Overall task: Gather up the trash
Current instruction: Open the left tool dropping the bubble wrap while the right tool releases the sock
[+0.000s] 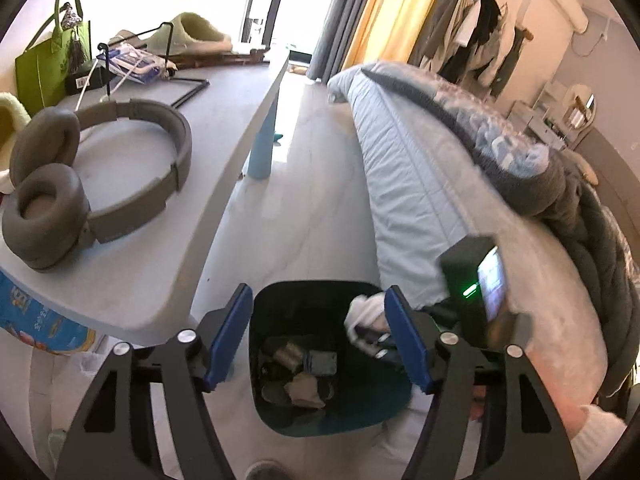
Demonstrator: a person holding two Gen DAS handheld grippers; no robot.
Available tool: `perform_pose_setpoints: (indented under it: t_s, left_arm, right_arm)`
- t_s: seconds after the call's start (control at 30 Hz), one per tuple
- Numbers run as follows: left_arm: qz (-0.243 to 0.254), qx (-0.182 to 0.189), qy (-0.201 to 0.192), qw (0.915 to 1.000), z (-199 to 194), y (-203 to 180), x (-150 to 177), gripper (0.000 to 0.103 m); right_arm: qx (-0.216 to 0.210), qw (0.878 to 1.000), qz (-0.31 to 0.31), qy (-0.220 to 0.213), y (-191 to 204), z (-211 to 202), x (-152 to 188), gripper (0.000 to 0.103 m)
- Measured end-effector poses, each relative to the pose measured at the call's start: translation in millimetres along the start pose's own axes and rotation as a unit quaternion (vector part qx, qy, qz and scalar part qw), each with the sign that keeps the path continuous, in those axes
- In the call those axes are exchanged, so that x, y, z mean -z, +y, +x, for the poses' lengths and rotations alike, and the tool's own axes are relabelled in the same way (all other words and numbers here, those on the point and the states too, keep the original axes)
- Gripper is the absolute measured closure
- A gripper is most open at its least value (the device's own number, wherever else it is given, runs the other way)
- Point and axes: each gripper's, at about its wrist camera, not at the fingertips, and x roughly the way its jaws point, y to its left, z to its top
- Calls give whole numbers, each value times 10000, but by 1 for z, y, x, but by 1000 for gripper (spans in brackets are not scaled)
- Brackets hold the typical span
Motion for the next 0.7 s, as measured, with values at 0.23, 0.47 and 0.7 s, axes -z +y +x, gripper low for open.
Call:
perform_pose_setpoints:
  t_s: [0.23, 0.47, 0.7]
  left_arm:
    - [114, 190, -192, 9996, -12, -11, -4, 40]
    - [336, 213, -328, 9987, -18, -21, -6, 40]
    - [451, 166, -474, 9977, -26, -26, -6, 40]
  right_arm:
    - [66, 9994, -171, 279, 8, 20, 7, 48]
    - [138, 9977, -361, 563, 14, 34, 11, 31]
    - [245, 9970, -556, 486, 20, 25, 13, 31]
